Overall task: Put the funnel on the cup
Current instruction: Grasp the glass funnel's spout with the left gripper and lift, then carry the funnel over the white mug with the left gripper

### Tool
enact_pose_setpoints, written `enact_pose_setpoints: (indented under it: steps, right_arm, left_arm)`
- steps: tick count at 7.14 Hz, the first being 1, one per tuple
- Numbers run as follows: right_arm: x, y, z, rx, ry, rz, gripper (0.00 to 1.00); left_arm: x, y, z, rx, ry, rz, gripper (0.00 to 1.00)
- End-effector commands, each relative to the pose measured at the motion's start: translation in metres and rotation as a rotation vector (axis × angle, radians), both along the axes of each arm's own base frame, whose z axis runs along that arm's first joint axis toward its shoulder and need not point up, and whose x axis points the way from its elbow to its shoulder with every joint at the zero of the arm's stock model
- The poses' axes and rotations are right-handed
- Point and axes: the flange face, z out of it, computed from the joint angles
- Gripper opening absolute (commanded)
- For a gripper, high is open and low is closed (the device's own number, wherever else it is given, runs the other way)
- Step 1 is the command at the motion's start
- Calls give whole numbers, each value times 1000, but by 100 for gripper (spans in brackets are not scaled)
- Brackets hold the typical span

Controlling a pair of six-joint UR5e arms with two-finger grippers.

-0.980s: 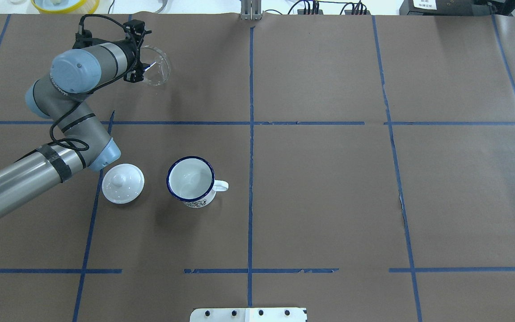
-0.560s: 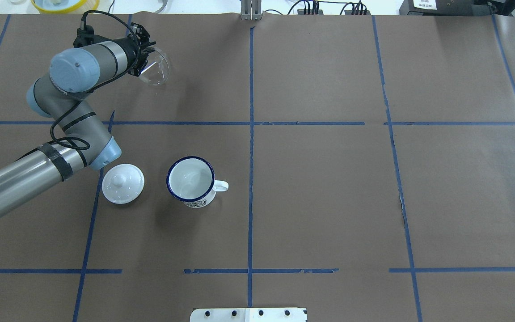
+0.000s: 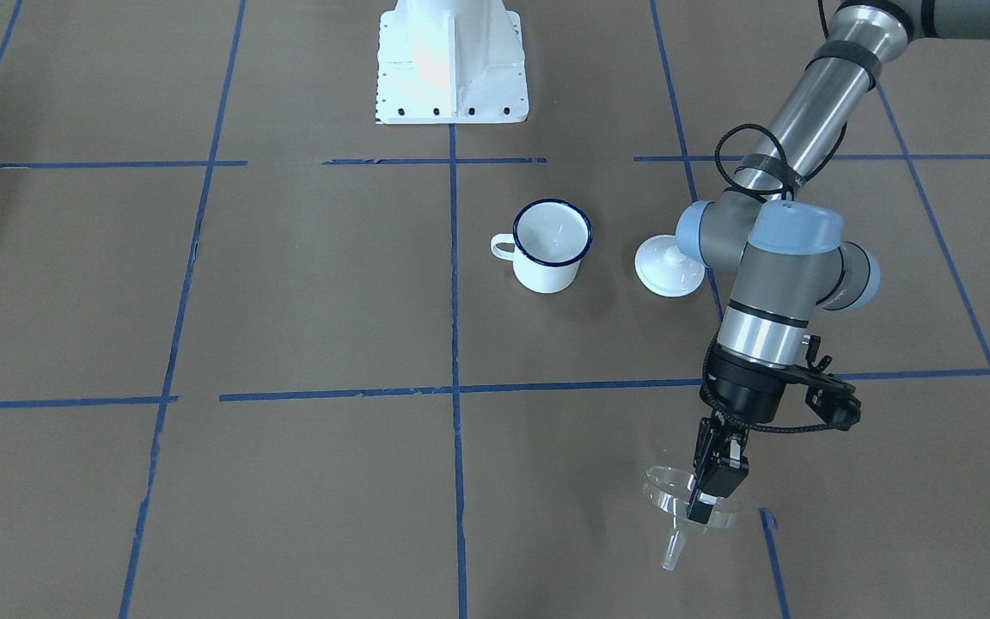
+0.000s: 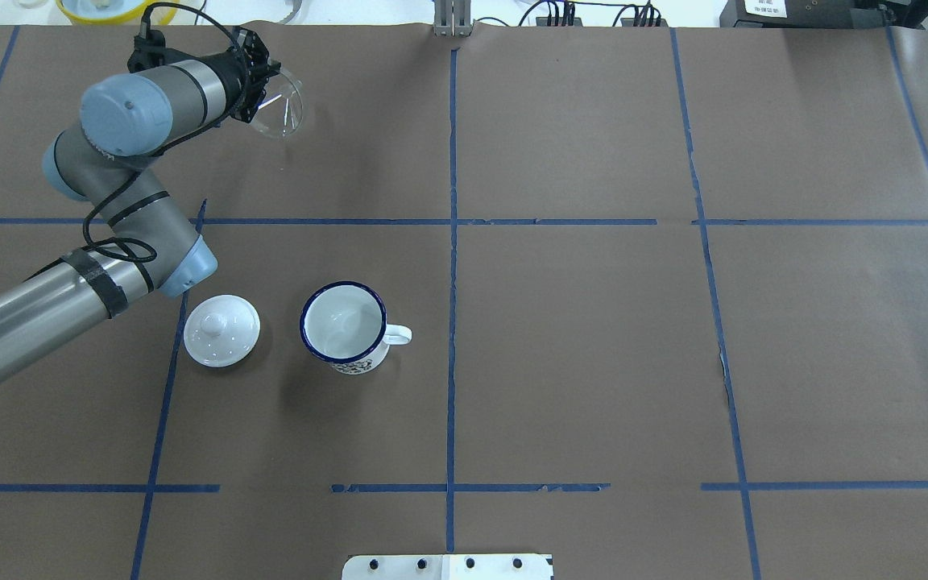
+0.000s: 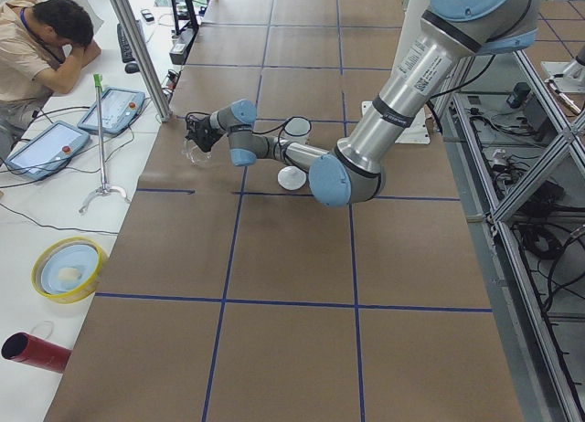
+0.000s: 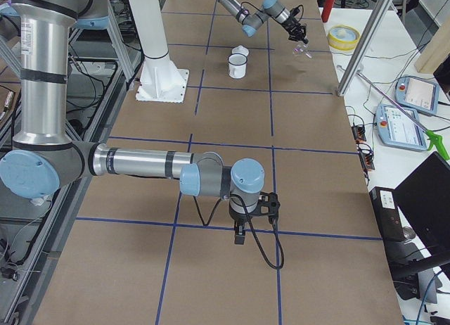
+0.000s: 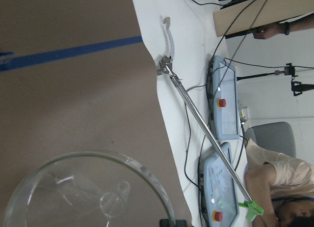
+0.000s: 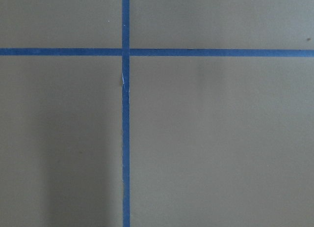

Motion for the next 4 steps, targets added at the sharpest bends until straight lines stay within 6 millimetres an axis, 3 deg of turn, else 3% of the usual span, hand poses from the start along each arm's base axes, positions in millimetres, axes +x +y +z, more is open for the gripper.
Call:
enact_pose_setpoints:
  steps: [1, 2, 4]
  right_arm:
    - [0, 0, 0, 0, 0, 0, 100]
    - [0, 0, 0, 0, 0, 0, 100]
    - [0, 0, 0, 0, 0, 0, 100]
  left_arm:
    - [-33, 23, -80, 20, 37, 99, 0]
    - [-45, 48, -121, 37, 31, 181, 0]
    - [-81, 114, -199, 29, -45, 318, 0]
